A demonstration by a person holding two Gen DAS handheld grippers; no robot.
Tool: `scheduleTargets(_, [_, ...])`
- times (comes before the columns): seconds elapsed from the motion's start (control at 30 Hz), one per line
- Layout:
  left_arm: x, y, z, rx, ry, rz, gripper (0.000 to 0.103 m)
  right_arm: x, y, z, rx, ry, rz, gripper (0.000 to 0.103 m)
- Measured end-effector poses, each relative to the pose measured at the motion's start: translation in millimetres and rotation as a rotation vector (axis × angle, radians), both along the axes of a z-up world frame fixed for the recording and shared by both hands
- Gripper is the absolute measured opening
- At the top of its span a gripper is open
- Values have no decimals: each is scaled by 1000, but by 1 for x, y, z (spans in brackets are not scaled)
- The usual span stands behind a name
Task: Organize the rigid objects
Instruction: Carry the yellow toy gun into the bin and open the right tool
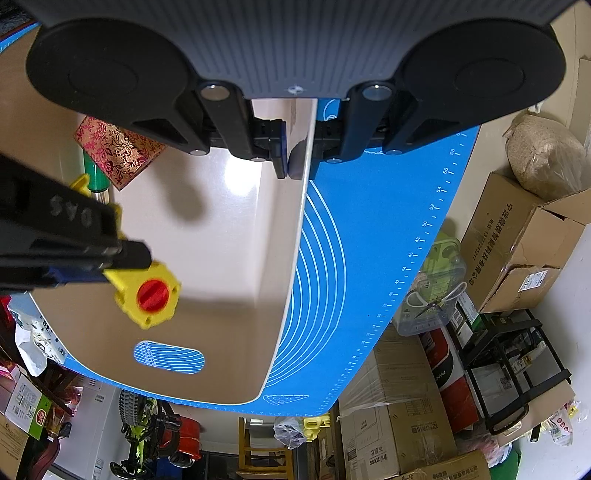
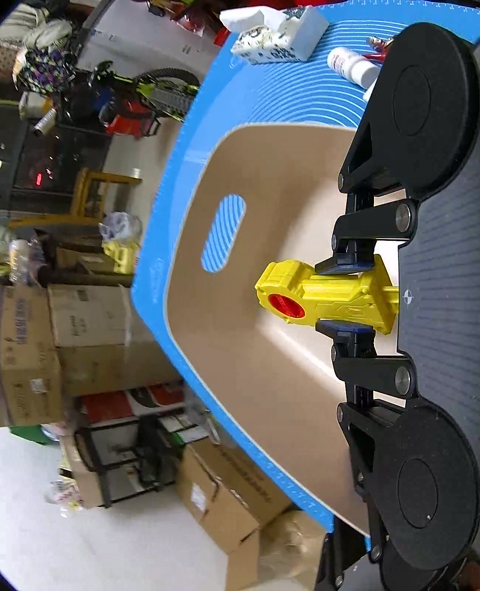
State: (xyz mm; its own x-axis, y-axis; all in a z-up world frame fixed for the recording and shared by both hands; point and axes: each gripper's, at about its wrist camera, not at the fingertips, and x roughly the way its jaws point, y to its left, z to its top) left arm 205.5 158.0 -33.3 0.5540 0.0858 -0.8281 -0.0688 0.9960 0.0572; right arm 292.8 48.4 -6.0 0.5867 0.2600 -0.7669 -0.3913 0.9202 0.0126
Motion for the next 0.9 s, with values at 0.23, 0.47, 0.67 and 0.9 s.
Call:
scheduleTargets(0.23, [0, 0, 0, 1, 0, -1, 11, 0, 7, -15, -68, 78, 38, 35])
scheduleTargets(0.47, [0, -1, 0, 3, 0, -2, 11, 0, -4, -7, -33, 60, 19, 58])
scheduleTargets(0.67, [0, -1, 0, 3, 0, -2, 11, -5, -27, 11, 13, 7, -26, 78])
scheduleTargets(0.9, [1, -2, -1, 4, 0, -2, 11, -16, -61, 37, 55, -85, -75, 96])
